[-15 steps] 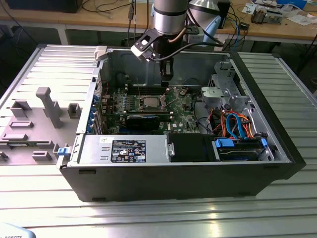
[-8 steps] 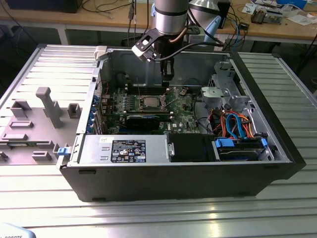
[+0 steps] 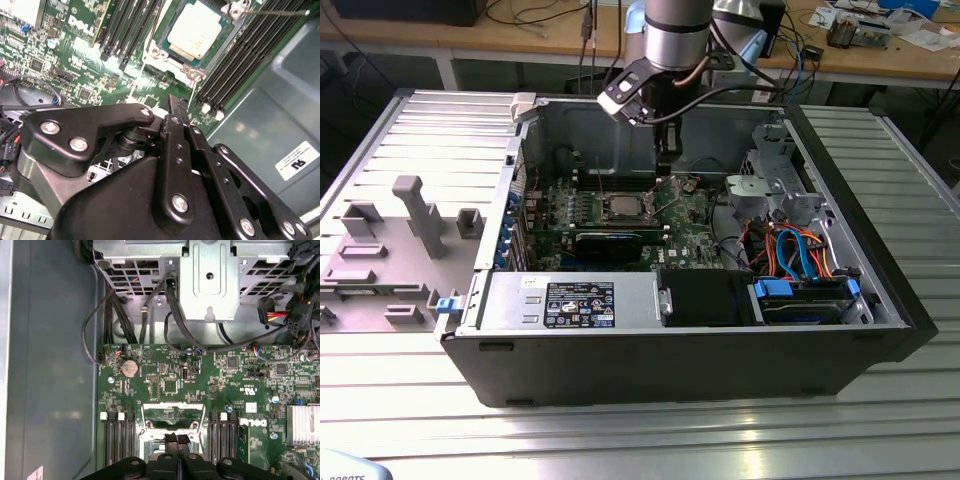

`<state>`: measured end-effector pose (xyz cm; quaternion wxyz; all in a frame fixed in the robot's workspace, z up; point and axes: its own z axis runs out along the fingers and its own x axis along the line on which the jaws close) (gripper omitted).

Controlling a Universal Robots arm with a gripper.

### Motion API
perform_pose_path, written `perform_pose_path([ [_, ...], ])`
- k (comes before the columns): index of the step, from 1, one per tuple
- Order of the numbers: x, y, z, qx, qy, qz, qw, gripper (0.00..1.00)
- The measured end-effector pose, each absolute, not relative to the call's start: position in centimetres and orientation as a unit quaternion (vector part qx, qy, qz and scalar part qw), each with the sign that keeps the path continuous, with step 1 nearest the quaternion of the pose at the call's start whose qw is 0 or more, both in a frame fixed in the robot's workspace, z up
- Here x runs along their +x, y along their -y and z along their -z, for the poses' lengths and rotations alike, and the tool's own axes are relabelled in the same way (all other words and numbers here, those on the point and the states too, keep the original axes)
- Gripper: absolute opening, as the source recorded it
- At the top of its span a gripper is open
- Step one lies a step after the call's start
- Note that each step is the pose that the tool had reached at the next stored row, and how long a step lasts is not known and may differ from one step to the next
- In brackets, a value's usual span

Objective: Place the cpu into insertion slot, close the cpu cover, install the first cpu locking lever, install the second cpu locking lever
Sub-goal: 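Close the cpu cover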

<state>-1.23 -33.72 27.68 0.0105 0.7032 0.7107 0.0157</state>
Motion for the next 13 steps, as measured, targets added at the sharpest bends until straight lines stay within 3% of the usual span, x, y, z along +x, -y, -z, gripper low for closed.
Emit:
perform_pose_path([
  [13,0.5,33.7,-27.7,0.703,-0.711,-0.016,0.010,0.11],
])
